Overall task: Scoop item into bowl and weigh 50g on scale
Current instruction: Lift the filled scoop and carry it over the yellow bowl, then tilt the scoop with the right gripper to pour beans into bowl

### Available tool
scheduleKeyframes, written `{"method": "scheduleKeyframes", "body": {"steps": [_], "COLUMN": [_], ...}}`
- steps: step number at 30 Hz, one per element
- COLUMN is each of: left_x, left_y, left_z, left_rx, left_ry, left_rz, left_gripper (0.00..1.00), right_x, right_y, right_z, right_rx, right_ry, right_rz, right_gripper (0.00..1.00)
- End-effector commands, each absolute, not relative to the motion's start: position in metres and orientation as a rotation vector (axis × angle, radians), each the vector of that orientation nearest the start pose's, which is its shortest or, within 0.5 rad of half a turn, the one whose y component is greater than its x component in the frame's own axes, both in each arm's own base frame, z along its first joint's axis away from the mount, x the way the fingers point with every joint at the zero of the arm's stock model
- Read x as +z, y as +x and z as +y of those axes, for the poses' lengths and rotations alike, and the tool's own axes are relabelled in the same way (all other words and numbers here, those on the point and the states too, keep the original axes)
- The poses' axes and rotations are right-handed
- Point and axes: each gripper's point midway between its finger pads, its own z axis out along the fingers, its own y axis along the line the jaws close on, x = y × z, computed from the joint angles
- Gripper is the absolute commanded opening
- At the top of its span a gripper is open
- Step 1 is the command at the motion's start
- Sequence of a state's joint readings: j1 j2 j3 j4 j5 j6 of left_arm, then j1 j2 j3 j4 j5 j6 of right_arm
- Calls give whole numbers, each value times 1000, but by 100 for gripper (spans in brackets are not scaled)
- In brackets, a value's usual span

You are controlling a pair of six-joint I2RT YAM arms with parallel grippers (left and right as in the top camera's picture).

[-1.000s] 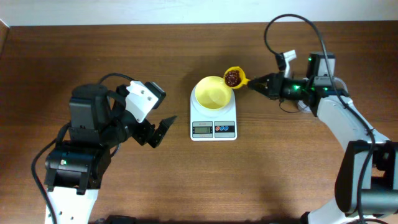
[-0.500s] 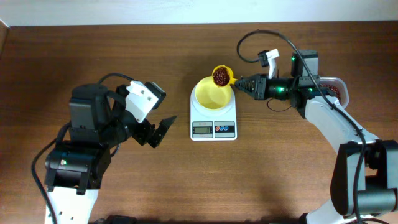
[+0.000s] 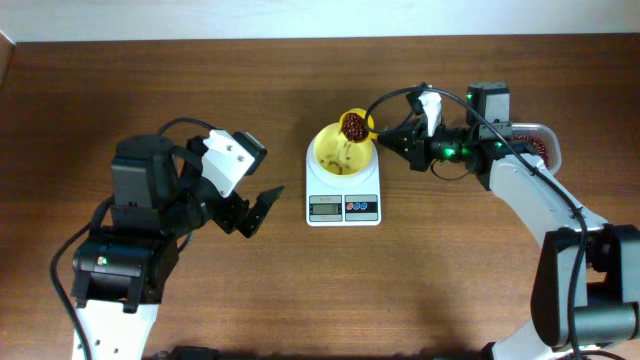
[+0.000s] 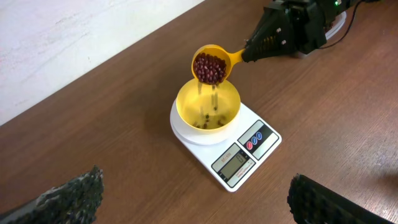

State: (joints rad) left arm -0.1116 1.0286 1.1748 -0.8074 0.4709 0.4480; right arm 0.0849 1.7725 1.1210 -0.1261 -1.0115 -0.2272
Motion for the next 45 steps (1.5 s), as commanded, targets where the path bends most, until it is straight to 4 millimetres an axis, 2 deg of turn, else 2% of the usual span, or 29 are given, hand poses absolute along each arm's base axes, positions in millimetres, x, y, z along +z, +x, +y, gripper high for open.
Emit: {"method": "scheduleKeyframes", "body": {"steps": [1, 15, 20, 27, 37, 40, 43, 45], "left_x": [304, 304, 304, 304, 304, 304, 304, 304], "left_y": [288, 288, 288, 288, 288, 288, 288, 288], "left_z": [-109, -109, -109, -109, -109, -109, -109, -109], "left_rx": [-326, -326, -326, -326, -326, -326, -326, -326], "left_ry": [820, 820, 820, 820, 820, 820, 820, 820], "left_rz": [1987, 1987, 1987, 1987, 1987, 1987, 1987, 1987], "left_gripper": [99, 99, 99, 99, 99, 99, 99, 99], "right_x": [150, 150, 142, 133, 131, 138, 132, 142], "right_y": [405, 405, 414, 415, 413, 412, 413, 409], "right_z": [187, 187, 180, 179, 185, 187, 186, 190], "right_rx": [1047, 1044, 956, 946, 951, 966, 915, 957], "right_ry": [-881, -884, -857, -864, -911, -925, -972, -991], "right_rz": [1929, 1928, 1976, 1990, 1958, 1923, 1908, 1858], "right_gripper": [4, 4, 4, 4, 4, 4, 4, 4]}}
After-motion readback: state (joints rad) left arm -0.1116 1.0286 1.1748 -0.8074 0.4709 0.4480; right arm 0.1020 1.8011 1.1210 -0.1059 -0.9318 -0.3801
